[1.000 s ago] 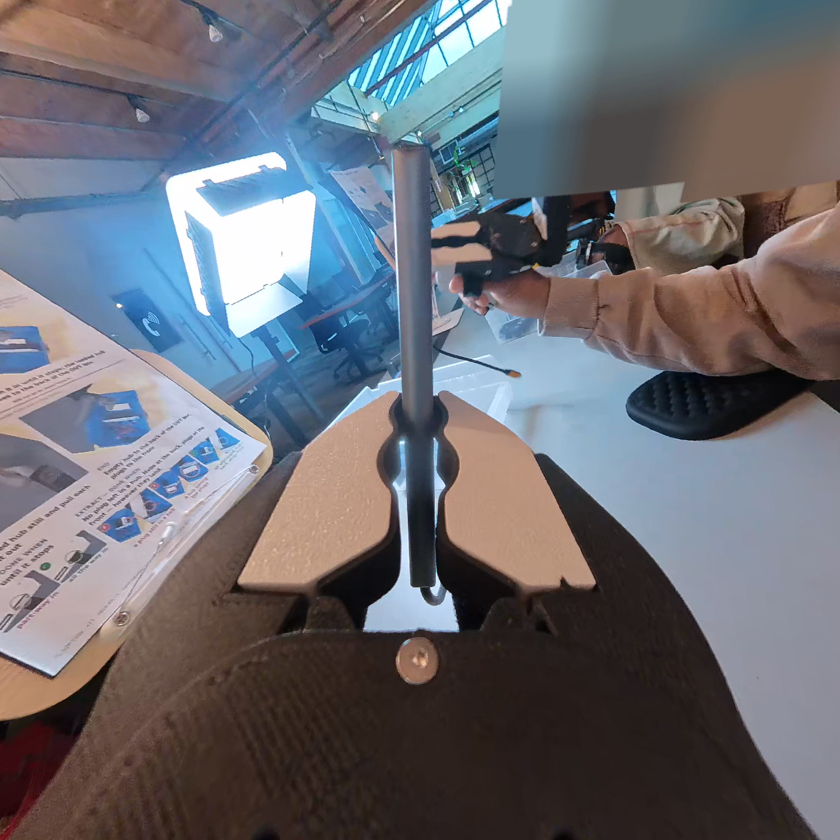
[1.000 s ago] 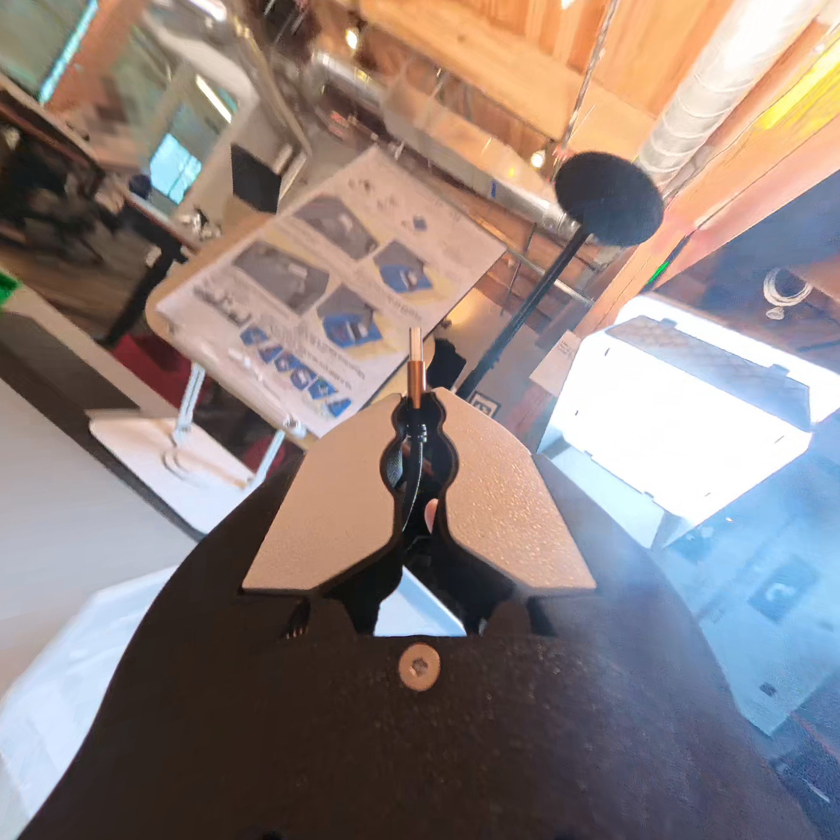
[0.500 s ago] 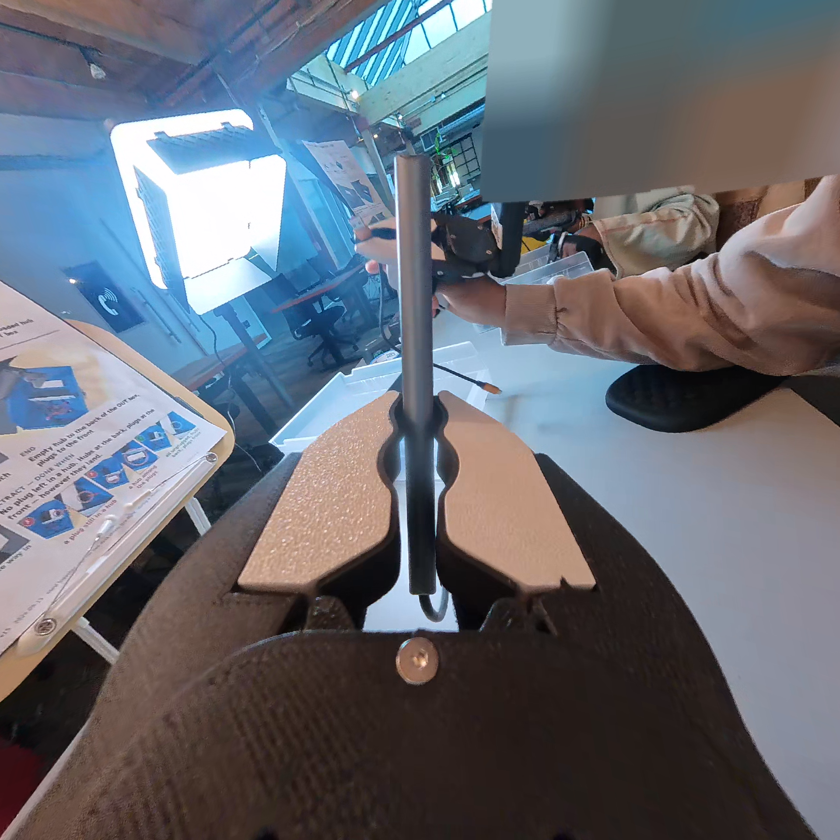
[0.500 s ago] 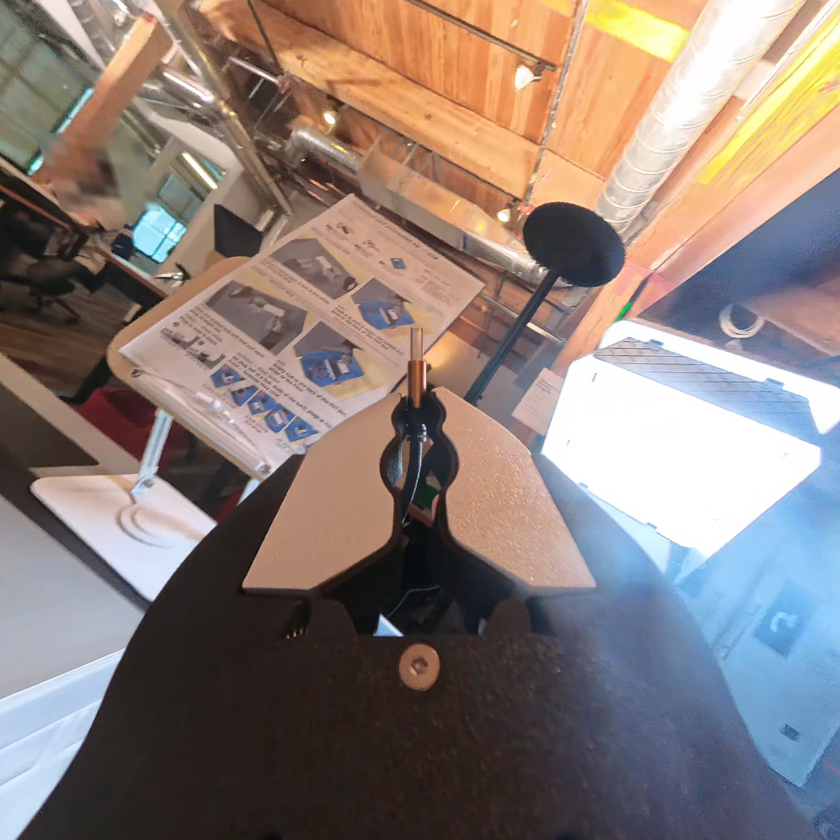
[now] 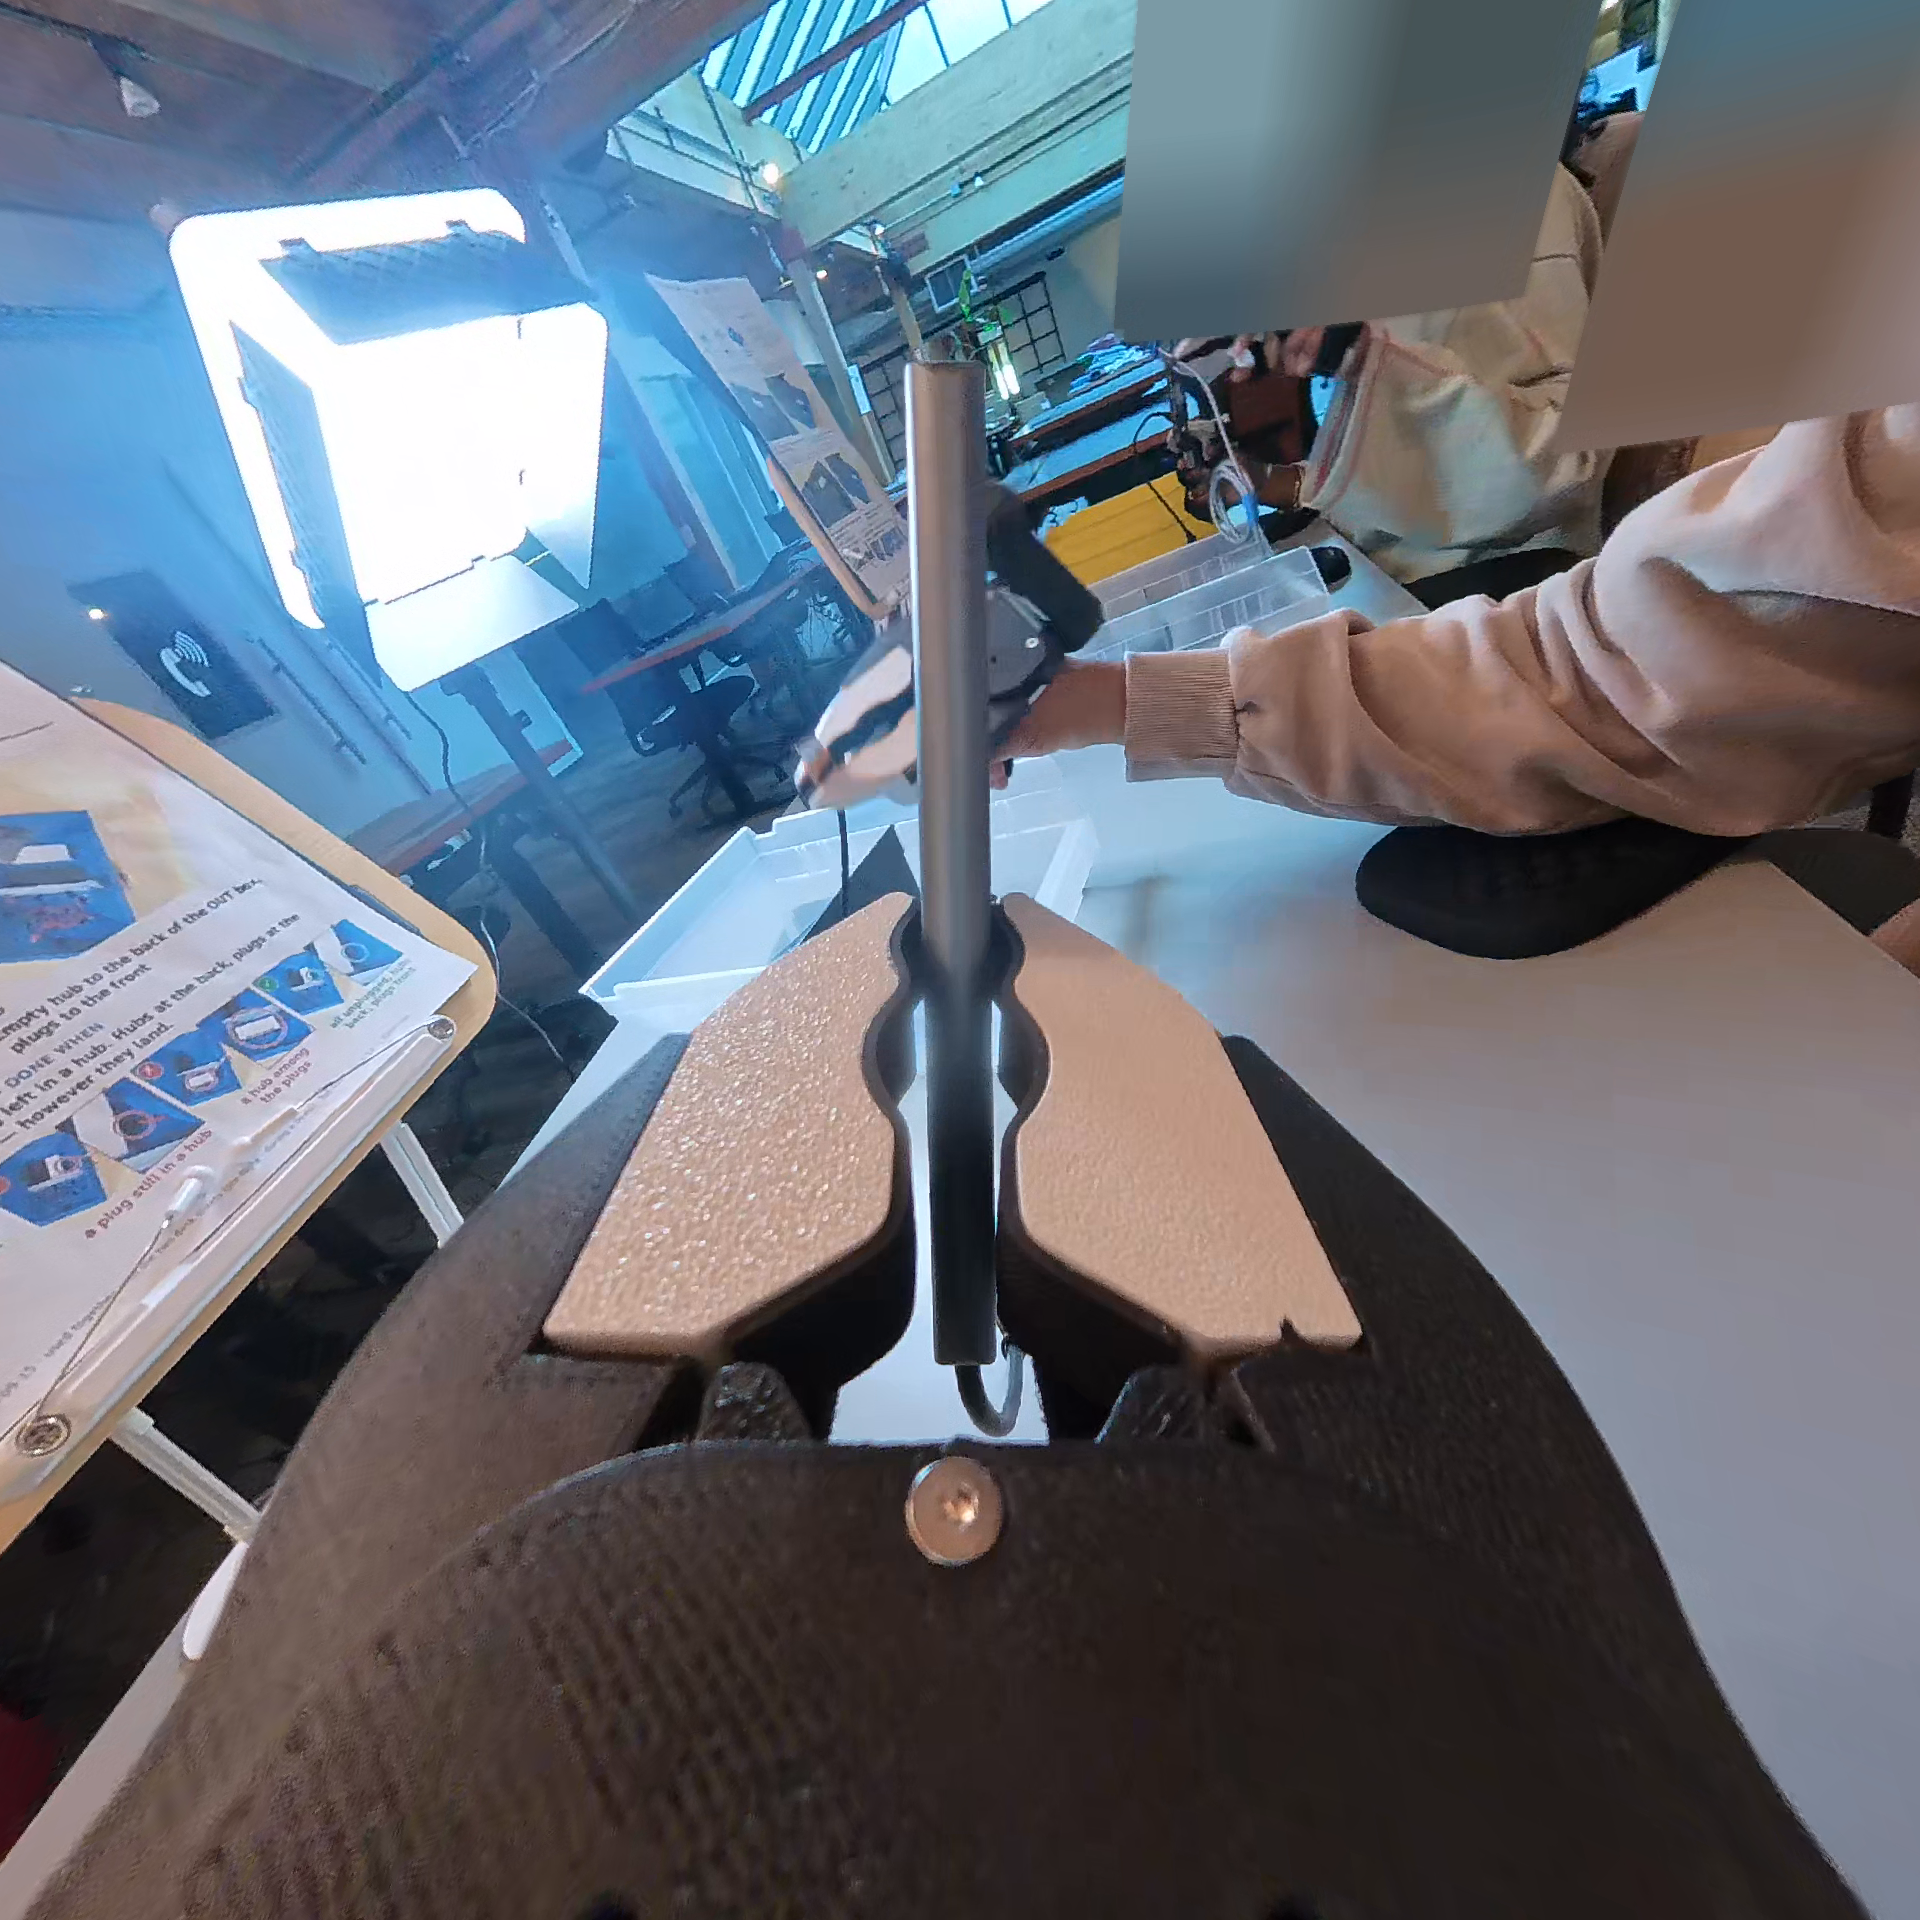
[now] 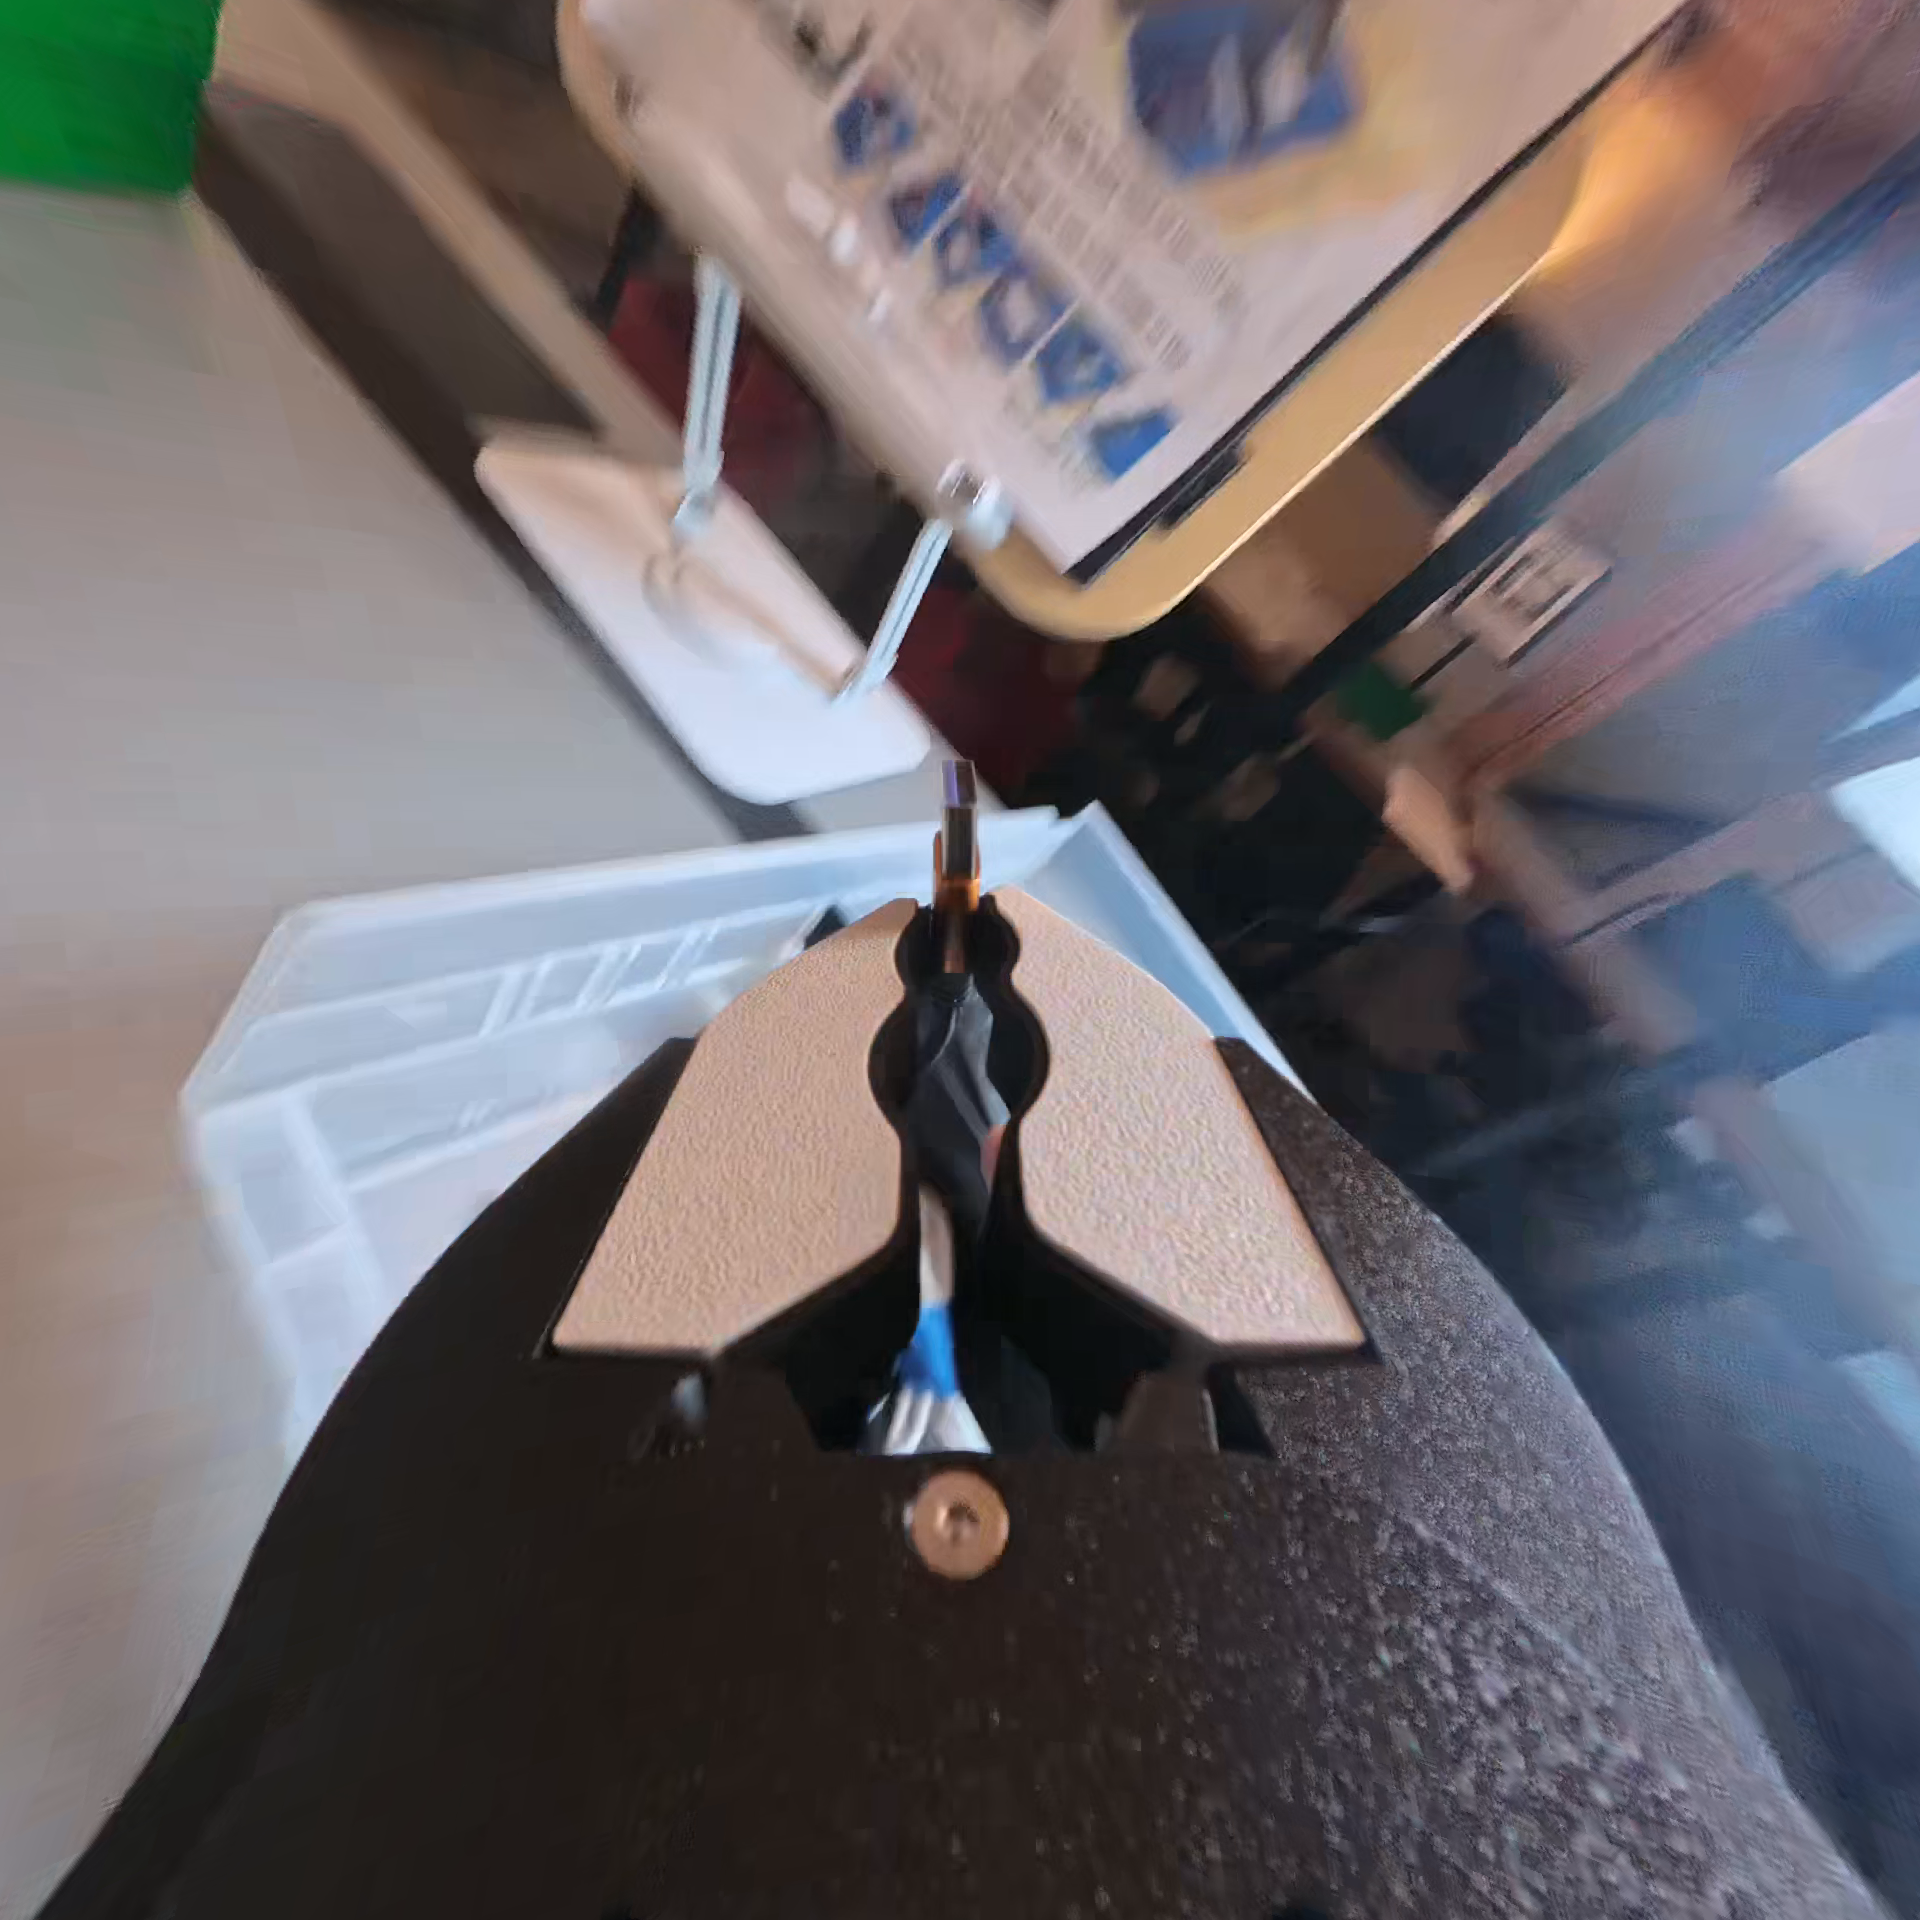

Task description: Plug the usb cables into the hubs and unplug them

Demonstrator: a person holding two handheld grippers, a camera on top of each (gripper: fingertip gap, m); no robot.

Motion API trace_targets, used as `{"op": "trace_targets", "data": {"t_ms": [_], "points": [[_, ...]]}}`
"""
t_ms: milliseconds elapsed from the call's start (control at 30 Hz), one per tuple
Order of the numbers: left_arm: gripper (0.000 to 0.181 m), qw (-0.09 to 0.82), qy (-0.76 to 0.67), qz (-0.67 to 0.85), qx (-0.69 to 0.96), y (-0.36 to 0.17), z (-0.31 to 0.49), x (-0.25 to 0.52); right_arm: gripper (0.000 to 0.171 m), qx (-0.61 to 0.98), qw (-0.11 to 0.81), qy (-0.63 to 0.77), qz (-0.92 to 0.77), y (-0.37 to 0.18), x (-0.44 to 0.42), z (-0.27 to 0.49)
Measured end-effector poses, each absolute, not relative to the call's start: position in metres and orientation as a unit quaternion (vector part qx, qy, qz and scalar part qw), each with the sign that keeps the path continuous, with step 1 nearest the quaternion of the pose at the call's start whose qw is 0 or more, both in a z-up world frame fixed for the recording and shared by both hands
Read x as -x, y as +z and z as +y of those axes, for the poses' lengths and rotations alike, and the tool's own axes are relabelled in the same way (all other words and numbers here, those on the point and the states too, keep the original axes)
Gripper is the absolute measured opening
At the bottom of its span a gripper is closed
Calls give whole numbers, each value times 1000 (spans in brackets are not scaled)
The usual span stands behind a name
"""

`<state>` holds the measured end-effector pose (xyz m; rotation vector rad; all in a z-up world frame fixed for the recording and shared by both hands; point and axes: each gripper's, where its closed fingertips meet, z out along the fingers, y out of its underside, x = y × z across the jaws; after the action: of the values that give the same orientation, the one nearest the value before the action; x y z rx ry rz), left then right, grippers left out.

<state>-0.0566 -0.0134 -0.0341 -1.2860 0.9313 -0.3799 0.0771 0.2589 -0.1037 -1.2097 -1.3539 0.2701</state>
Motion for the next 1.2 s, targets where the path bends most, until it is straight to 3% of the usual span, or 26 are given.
{"op": "trace_targets", "data": {"t_ms": [133, 200, 267, 400, 533, 633, 867, 900, 967, 1100, 1200], "points": [[11, 686, -172, 418, 571, -31, -16, 56, 9, 656, 370, 99, -650, -179, -111, 250], [11, 685, -175, 418, 571, -32, -16, 54, 26, 687, 279, 78, -667, -206, -130, 239], [11, 684, -180, 418, 570, -33, -16, 51, 47, 699, 248, 60, -668, -211, -139, 234], [11, 680, -182, 421, 571, -35, -16, 48, 60, 674, 310, 122, -659, -160, -128, 216], [11, 673, -181, 421, 581, -42, -11, 46, 54, 567, 447, 205, -660, -74, -103, 173], [11, 656, -168, 424, 602, -55, -4, 41, 49, 458, 484, 287, -688, -31, -76, 103], [11, 598, -105, 471, 640, -89, 5, 17, 51, 329, 466, 277, -773, -54, -14, -2], [11, 589, -97, 479, 643, -94, 5, 13, 47, 324, 474, 264, -775, -59, -7, -4], [11, 571, -92, 493, 650, -101, 4, 6, 16, 307, 489, 239, -781, -66, 0, -5], [13, 590, -126, 463, 649, -89, 4, 7, 12, 305, 487, 277, -770, -51, -9, -5], [27, 640, -130, 406, 639, -60, 8, 32, 12, 327, 530, 288, -728, -17, -28, 18]]}}
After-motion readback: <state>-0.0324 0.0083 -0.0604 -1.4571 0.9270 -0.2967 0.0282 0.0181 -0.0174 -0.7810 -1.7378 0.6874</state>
